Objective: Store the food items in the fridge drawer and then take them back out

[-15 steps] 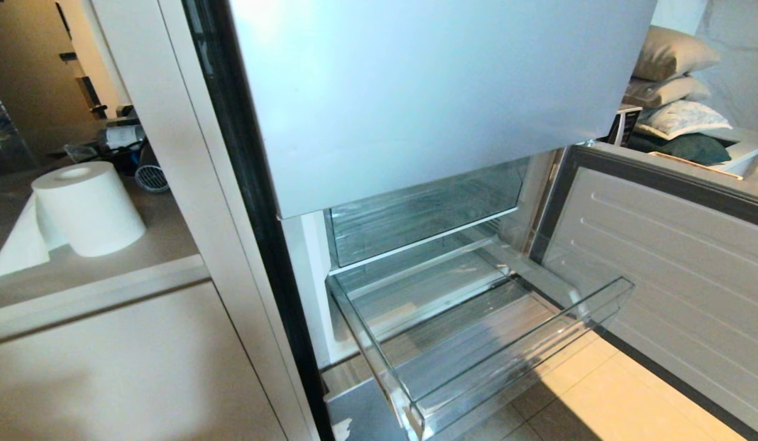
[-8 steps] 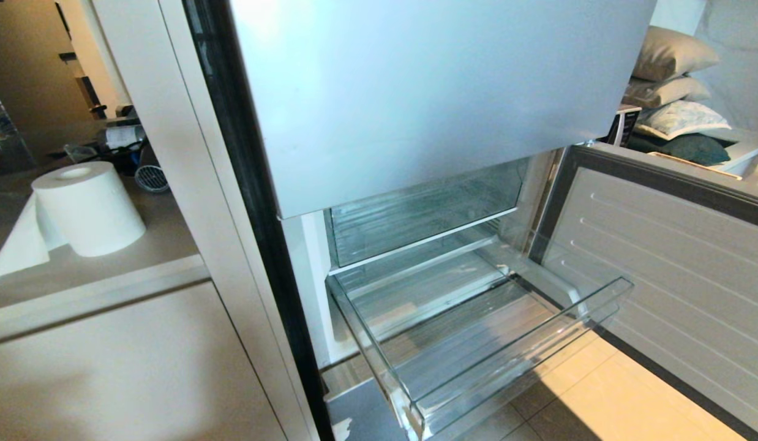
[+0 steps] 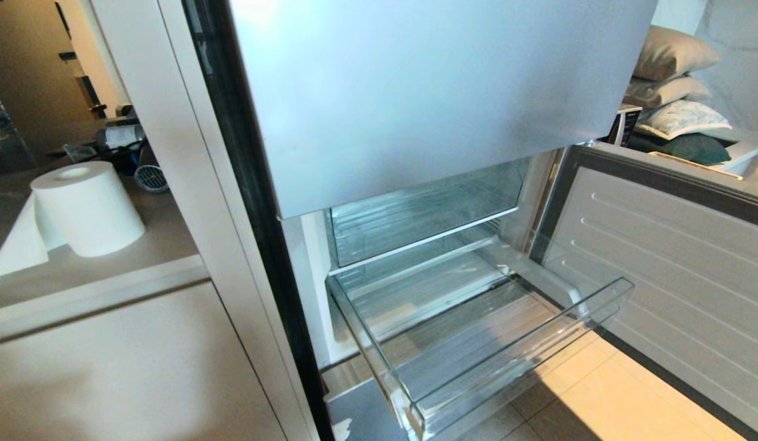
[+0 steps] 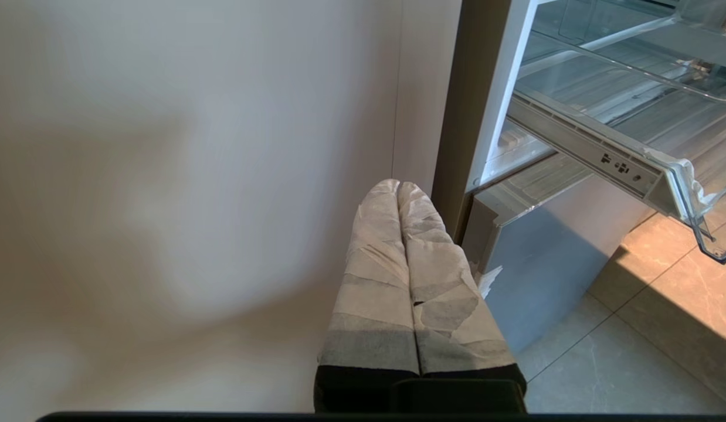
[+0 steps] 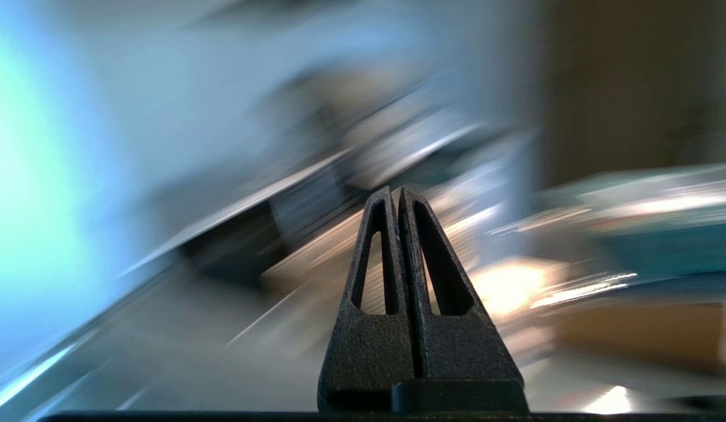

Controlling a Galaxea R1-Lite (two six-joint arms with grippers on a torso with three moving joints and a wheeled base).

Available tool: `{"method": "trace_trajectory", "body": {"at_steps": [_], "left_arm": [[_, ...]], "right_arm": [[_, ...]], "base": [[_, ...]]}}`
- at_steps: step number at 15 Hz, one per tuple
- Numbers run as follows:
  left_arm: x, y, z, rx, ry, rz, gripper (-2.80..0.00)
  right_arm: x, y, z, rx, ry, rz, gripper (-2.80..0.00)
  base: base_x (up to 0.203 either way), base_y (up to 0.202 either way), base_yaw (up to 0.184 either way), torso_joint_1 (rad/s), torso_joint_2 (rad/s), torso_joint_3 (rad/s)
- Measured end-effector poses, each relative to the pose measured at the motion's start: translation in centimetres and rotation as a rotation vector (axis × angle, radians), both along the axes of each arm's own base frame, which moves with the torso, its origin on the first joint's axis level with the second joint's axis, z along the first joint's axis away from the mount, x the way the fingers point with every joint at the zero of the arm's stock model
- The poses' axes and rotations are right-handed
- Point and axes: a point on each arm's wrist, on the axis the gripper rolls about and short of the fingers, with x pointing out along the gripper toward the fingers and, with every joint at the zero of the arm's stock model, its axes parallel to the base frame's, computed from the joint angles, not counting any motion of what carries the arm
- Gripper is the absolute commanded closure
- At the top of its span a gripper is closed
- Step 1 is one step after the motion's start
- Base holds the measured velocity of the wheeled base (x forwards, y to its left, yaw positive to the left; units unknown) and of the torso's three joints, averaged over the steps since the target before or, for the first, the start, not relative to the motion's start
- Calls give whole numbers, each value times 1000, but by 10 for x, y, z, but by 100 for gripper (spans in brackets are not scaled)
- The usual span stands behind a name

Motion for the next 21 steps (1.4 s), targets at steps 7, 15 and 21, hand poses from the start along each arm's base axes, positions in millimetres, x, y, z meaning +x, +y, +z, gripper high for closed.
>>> {"method": "trace_trajectory", "body": {"at_steps": [7, 15, 21], "left_arm": [[0, 0, 0, 0, 0, 0, 0], [0, 0, 0, 0, 0, 0, 0], [0, 0, 0, 0, 0, 0, 0]], "right_arm": [[-32, 110, -131, -56, 669, 676, 0], [9, 135, -188, 239, 1073, 764, 0], [90, 174, -221, 375, 1289, 738, 0]], "base": [[0, 0, 0, 0, 0, 0], [0, 0, 0, 0, 0, 0], [0, 0, 0, 0, 0, 0]]}}
